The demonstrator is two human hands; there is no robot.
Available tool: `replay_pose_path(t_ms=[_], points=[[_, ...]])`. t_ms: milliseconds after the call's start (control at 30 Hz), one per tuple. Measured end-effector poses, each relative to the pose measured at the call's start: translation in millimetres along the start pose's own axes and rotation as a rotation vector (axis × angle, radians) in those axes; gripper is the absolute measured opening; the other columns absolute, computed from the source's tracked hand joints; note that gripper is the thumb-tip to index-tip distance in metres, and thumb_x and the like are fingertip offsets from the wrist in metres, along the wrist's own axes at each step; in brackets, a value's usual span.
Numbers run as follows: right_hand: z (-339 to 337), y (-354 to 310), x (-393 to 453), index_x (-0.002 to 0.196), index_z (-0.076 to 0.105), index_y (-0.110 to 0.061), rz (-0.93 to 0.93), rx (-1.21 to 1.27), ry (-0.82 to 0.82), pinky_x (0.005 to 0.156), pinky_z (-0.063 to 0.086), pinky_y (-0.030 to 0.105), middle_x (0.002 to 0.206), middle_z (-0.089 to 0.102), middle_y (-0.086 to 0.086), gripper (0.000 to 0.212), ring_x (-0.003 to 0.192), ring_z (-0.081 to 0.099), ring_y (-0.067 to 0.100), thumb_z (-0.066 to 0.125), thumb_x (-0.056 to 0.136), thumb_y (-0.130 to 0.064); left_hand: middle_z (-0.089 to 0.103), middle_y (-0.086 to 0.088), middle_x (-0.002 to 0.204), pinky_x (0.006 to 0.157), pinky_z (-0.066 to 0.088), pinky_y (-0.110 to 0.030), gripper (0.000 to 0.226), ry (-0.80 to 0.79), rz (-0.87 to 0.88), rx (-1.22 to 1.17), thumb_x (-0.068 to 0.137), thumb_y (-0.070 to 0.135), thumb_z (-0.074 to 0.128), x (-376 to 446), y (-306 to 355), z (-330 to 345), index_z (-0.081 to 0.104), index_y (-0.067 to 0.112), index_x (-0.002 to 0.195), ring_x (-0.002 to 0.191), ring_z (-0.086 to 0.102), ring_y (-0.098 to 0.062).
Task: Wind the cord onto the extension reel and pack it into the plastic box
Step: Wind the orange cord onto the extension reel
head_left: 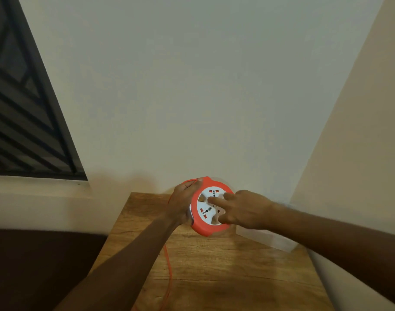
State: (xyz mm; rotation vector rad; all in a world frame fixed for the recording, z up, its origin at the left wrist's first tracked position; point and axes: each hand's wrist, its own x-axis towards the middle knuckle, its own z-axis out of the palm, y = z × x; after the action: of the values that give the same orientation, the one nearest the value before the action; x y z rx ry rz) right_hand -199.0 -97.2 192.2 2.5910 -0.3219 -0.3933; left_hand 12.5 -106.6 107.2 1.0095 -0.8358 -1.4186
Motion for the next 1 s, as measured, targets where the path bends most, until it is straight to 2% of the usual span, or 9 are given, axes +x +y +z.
replay_pose_path(t_ms=[100, 267, 367, 500, 567, 733, 833, 900, 1000], points=[[-10, 14, 4, 0.128, 0.061, -0.025, -0.13, -0.105, -0.024, 0.068, 0.06, 0.045, 0.156, 0.031, 0.019, 0.048, 0.11, 0.061, 0.041, 0.076, 0.085, -0.01, 0.08, -0.016, 0.112, 0.071, 0.065, -0.043, 0.028, -0.036, -0.034, 0.056, 0.102, 0.038, 0.064, 3, 1, 1, 0.077, 0.017, 0.114, 0.092, 0.08, -0.037], [-25, 24, 16, 0.143, 0.039, -0.037, -0.19, -0.153, -0.143, 0.067, 0.057, 0.038, 0.156, 0.028, 0.013, 0.067, 0.112, 0.059, 0.037, 0.071, 0.089, -0.014, 0.08, -0.015, 0.101, 0.07, 0.064, -0.041, 0.027, -0.091, -0.058, 0.095, 0.101, 0.037, 0.064, 3, 4, 4, 0.081, 0.016, 0.104, 0.082, 0.08, -0.033], [-29, 24, 20, 0.146, 0.034, -0.042, -0.228, -0.166, -0.177, 0.066, 0.053, 0.034, 0.153, 0.031, 0.012, 0.074, 0.114, 0.059, 0.036, 0.073, 0.088, -0.018, 0.08, -0.015, 0.1, 0.074, 0.065, -0.043, 0.028, -0.106, -0.069, 0.13, 0.102, 0.037, 0.063, 2, 5, 5, 0.08, 0.015, 0.105, 0.083, 0.079, -0.033], [-28, 13, 26, 0.148, 0.036, -0.042, -0.261, -0.24, -0.267, 0.085, 0.058, 0.044, 0.154, 0.03, 0.016, 0.075, 0.123, 0.054, 0.039, 0.075, 0.087, -0.022, 0.08, -0.013, 0.097, 0.072, 0.064, -0.04, 0.032, -0.124, -0.113, 0.148, 0.103, 0.039, 0.06, -3, 7, 6, 0.076, 0.012, 0.109, 0.081, 0.079, -0.03], [-31, 9, 29, 0.147, 0.039, -0.04, -0.274, -0.282, -0.284, 0.089, 0.057, 0.045, 0.152, 0.034, 0.017, 0.074, 0.124, 0.054, 0.038, 0.077, 0.085, -0.024, 0.079, -0.012, 0.097, 0.071, 0.064, -0.04, 0.033, -0.123, -0.12, 0.144, 0.103, 0.039, 0.06, -4, 7, 6, 0.075, 0.01, 0.111, 0.08, 0.079, -0.029], [-27, 9, 31, 0.143, 0.043, -0.036, -0.354, -0.336, -0.186, 0.079, 0.059, 0.042, 0.135, 0.051, 0.019, 0.066, 0.107, 0.062, 0.036, 0.075, 0.086, -0.026, 0.08, -0.011, 0.092, 0.068, 0.065, -0.038, 0.028, -0.138, -0.1, 0.161, 0.104, 0.034, 0.06, -8, 10, 5, 0.079, 0.013, 0.103, 0.076, 0.079, -0.027], [-15, 9, 27, 0.146, 0.038, -0.034, -0.218, -0.238, -0.103, 0.074, 0.059, 0.044, 0.126, 0.057, 0.022, 0.066, 0.097, 0.066, 0.037, 0.069, 0.089, -0.023, 0.078, -0.017, 0.099, 0.077, 0.065, -0.042, 0.03, -0.126, -0.058, 0.129, 0.102, 0.034, 0.064, -6, 8, 5, 0.077, 0.008, 0.11, 0.083, 0.077, -0.032], [-3, 6, 25, 0.148, 0.035, -0.033, -0.068, -0.083, -0.029, 0.074, 0.059, 0.044, 0.123, 0.062, 0.02, 0.07, 0.099, 0.067, 0.037, 0.072, 0.088, -0.029, 0.079, -0.019, 0.103, 0.073, 0.065, -0.043, 0.029, -0.092, -0.01, 0.073, 0.101, 0.033, 0.066, -6, 5, 6, 0.078, 0.009, 0.11, 0.085, 0.078, -0.034], [15, -7, 27, 0.148, 0.033, -0.036, 0.338, 0.158, 0.104, 0.073, 0.056, 0.039, 0.125, 0.067, 0.01, 0.067, 0.103, 0.068, 0.032, 0.06, 0.088, -0.047, 0.08, -0.021, 0.108, 0.07, 0.065, -0.041, 0.023, -0.015, 0.064, -0.066, 0.101, 0.03, 0.066, -8, 3, 11, 0.081, 0.013, 0.107, 0.091, 0.08, -0.035]])
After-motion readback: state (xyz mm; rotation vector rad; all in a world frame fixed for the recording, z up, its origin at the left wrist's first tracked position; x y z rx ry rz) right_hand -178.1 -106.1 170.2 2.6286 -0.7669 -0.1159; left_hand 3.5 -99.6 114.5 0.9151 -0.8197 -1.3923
